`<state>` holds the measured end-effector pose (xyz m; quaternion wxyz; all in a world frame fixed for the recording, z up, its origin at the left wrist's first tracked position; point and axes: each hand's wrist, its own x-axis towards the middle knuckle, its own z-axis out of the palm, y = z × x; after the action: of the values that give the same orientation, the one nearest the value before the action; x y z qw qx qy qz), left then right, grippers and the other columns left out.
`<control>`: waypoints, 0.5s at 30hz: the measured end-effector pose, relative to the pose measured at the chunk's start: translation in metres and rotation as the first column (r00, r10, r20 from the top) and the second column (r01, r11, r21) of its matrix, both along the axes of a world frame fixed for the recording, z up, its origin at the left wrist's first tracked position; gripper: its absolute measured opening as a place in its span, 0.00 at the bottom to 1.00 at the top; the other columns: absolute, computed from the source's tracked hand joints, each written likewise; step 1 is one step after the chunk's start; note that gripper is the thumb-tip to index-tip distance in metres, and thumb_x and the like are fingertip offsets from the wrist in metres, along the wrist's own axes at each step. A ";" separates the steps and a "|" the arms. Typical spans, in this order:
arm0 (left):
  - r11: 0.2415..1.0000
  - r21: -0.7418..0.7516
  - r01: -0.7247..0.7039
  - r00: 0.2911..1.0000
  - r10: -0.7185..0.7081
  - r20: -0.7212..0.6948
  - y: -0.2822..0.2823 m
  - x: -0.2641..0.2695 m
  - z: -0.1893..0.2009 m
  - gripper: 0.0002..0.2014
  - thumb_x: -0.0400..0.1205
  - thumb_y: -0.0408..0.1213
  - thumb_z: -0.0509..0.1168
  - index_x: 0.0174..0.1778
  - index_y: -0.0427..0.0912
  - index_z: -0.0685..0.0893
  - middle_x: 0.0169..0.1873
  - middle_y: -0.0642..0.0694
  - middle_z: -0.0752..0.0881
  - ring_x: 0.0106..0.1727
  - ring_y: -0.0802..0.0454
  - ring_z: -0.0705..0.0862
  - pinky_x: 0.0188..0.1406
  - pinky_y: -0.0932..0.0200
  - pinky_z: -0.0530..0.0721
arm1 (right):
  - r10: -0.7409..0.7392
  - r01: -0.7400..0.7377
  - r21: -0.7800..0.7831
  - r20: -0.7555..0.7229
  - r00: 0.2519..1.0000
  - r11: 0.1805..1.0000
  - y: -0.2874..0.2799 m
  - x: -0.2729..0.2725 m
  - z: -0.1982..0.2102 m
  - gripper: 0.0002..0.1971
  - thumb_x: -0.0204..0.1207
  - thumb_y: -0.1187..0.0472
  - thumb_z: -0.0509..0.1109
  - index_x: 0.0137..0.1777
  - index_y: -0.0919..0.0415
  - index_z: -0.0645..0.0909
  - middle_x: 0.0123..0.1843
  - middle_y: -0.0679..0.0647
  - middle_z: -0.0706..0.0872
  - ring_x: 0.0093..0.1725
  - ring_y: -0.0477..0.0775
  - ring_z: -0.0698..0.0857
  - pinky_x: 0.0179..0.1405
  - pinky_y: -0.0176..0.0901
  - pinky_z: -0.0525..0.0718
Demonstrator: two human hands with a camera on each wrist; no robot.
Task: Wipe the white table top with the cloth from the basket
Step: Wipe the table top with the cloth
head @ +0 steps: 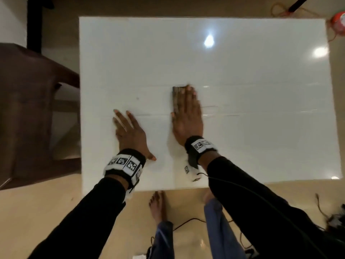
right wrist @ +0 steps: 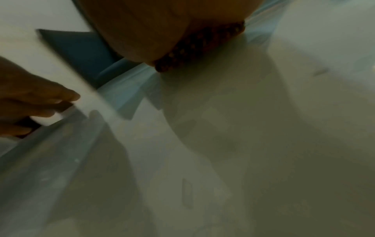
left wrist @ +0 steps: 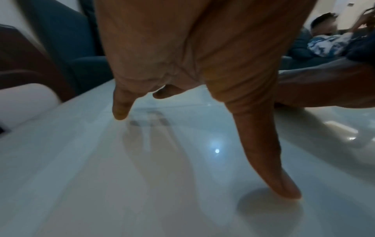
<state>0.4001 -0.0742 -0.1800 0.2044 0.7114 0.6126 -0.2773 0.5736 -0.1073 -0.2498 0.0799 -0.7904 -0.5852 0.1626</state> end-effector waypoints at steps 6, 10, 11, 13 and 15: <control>0.949 -0.038 -0.314 0.948 0.315 0.049 -0.032 -0.137 -0.007 0.87 0.55 0.63 0.87 0.82 0.23 0.25 0.84 0.20 0.33 0.88 0.26 0.38 0.88 0.39 0.45 | 0.234 -0.238 -0.038 -0.088 0.968 0.970 0.002 -0.170 0.010 0.40 0.88 0.49 0.55 0.94 0.61 0.42 0.95 0.64 0.40 0.94 0.65 0.39 0.94 0.60 0.43; 0.927 -0.151 -0.345 0.917 0.367 0.159 -0.040 -0.161 -0.014 0.76 0.63 0.37 0.90 0.86 0.27 0.32 0.87 0.27 0.58 0.84 0.33 0.68 0.82 0.45 0.69 | 0.445 -0.449 -0.072 -0.066 0.893 0.890 -0.026 -0.224 0.014 0.42 0.86 0.46 0.55 0.94 0.64 0.43 0.95 0.66 0.41 0.94 0.66 0.41 0.94 0.60 0.43; 0.936 -0.157 -0.315 0.931 0.337 0.138 -0.042 -0.162 -0.016 0.69 0.65 0.34 0.88 0.88 0.27 0.40 0.84 0.27 0.66 0.79 0.32 0.75 0.78 0.43 0.75 | 0.486 -0.489 -0.091 -0.056 0.872 0.867 -0.038 -0.229 0.014 0.43 0.85 0.46 0.55 0.93 0.65 0.42 0.95 0.67 0.42 0.94 0.67 0.41 0.94 0.61 0.43; 0.961 -0.132 -0.245 0.961 0.258 0.095 -0.049 -0.164 -0.019 0.69 0.63 0.32 0.88 0.88 0.27 0.44 0.83 0.28 0.67 0.79 0.33 0.76 0.76 0.44 0.78 | 0.533 -0.534 -0.104 -0.041 0.845 0.839 -0.058 -0.230 0.012 0.41 0.88 0.49 0.56 0.93 0.65 0.42 0.95 0.66 0.42 0.94 0.67 0.41 0.94 0.61 0.45; 0.969 -0.146 -0.199 0.979 0.202 0.005 -0.052 -0.164 -0.015 0.77 0.60 0.33 0.91 0.87 0.26 0.34 0.88 0.29 0.55 0.82 0.33 0.71 0.77 0.46 0.76 | 0.558 -0.559 -0.046 -0.028 0.829 0.828 -0.061 -0.212 0.012 0.39 0.87 0.56 0.55 0.94 0.62 0.43 0.95 0.64 0.45 0.95 0.66 0.45 0.94 0.60 0.45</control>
<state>0.2361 -0.1265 -0.1951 0.2883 0.6319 0.6576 -0.2918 0.3614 -0.1686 -0.2378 0.0122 -0.5858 -0.7855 0.1994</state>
